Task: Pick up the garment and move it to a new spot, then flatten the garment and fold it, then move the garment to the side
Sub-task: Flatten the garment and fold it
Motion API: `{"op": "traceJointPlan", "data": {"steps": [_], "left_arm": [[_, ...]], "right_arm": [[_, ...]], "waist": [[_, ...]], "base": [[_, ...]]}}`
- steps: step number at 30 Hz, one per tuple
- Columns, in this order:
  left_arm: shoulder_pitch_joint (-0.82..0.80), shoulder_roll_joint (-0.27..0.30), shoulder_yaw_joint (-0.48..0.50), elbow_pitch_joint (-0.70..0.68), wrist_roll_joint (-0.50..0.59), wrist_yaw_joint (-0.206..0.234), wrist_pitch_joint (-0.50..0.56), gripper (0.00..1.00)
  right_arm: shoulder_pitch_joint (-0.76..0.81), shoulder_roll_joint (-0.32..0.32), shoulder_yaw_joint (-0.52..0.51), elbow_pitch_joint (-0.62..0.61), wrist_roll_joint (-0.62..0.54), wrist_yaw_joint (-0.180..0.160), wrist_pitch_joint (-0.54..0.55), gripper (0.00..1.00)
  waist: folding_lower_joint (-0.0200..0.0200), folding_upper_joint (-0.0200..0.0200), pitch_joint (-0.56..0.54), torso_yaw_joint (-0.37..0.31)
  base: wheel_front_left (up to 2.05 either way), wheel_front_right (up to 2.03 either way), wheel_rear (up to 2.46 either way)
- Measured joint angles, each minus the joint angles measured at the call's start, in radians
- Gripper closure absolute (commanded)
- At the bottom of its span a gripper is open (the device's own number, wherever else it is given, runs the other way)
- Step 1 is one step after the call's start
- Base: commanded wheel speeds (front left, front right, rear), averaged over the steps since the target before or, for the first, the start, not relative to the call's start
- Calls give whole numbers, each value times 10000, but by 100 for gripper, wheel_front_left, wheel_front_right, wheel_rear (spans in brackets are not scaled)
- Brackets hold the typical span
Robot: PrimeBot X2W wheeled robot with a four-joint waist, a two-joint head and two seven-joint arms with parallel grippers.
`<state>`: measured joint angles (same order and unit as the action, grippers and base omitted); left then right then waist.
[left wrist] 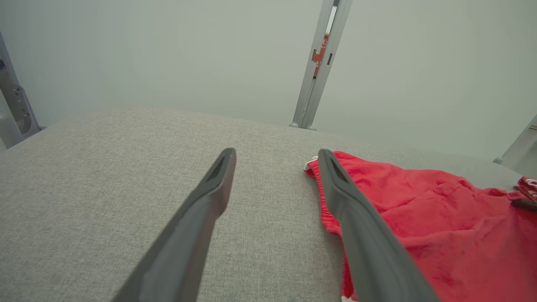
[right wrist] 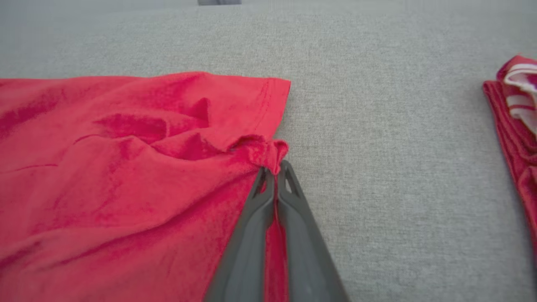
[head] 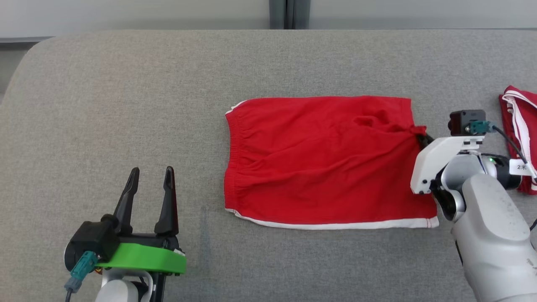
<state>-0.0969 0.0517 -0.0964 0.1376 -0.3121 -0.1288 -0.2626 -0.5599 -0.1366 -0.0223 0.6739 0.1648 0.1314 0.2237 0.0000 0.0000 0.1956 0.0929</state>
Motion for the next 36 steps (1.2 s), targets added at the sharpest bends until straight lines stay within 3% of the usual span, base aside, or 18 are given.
{"op": "traceJointPlan", "data": {"steps": [3,4,5,13,17,22,27,36], "left_arm": [[-75,0,-40,6,-29,0,0,0],[-91,0,-56,6,-29,0,0,0],[-97,0,-61,8,-29,0,0,0],[-19,0,6,148,-27,0,0,0],[272,0,211,180,-23,-2,0,0],[595,0,520,174,12,-2,0,0],[916,-6,755,69,50,-2,0,0],[1168,-12,1074,109,63,-2,0,0]], "right_arm": [[-443,-75,-10,311,-113,0,-347,100],[-570,-94,19,416,-148,0,-476,65],[-679,-117,59,514,-201,0,-627,0],[-668,-343,-146,719,-491,0,-2236,0],[100,-320,-443,-102,-431,0,-3601,0],[1493,-123,-309,-1662,-341,0,-4477,0],[2846,-40,583,-3312,27,0,-4719,0],[4085,-27,1064,-4297,98,0,-4435,0]], "waist": [[0,0,61,92],[0,0,77,121],[0,0,88,146],[0,0,-235,137],[0,0,-565,44],[0,0,-960,-238],[0,0,-1223,-654],[0,0,-1543,-1244]], "base": [[0,0,0],[0,0,0],[0,0,0],[0,0,0],[0,0,0],[0,0,0],[0,0,0],[0,0,0]]}}
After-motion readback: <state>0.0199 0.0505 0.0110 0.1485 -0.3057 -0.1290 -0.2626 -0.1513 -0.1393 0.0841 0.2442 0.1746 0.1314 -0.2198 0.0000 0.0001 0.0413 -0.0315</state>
